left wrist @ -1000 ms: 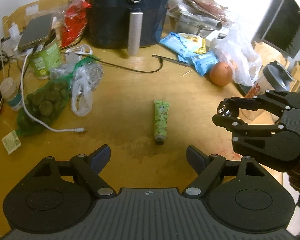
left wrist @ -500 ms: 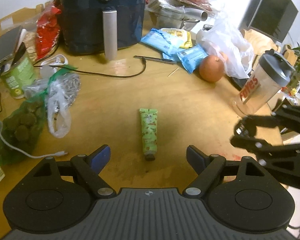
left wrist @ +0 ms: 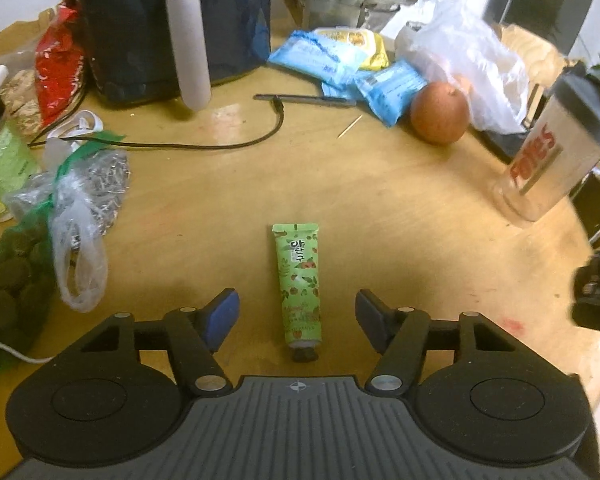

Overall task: Organize objects
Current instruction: 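Grasp the green hand cream tube upright with the left gripper while the right gripper holds the plug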

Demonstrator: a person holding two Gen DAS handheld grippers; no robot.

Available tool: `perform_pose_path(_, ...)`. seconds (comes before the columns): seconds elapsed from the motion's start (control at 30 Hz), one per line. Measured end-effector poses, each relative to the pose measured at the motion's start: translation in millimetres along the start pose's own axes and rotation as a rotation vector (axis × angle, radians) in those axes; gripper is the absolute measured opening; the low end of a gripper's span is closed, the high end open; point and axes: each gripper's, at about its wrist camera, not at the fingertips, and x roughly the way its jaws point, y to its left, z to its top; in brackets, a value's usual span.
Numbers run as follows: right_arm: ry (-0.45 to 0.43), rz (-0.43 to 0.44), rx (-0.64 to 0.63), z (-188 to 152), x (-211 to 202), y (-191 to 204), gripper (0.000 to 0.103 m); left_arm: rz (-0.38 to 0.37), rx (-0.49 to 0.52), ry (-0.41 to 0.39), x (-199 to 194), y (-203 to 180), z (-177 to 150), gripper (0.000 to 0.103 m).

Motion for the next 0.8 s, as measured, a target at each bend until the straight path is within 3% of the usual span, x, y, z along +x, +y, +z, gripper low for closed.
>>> perform_pose_path(0.07,0.001,-0.011,0.017,-2.1,-3.0,-4.3,0.047,0.007,0.012,0.019,9.8,-0.5,2.7,0.060)
perform_pose_path(0.13,0.004,-0.023,0.036,-4.1,-5.5,-8.6,0.047,0.018,0.027,0.038,19.1,-0.8,4.7,0.048)
perform_pose_path(0.3,0.015,-0.050,0.072,-10.3,-9.8,-17.9,0.047,0.019,0.050,0.058,34.4,-3.4,9.4,0.045)
perform_pose_path(0.43,0.021,-0.068,0.097,-14.7,-12.8,-23.9,0.047,0.007,0.054,0.092,48.2,-4.5,11.1,0.028)
perform_pose_path(0.8,0.029,-0.075,0.162,-20.7,-17.4,-37.7,0.047,-0.012,0.018,0.082,34.9,-0.3,13.8,0.027)
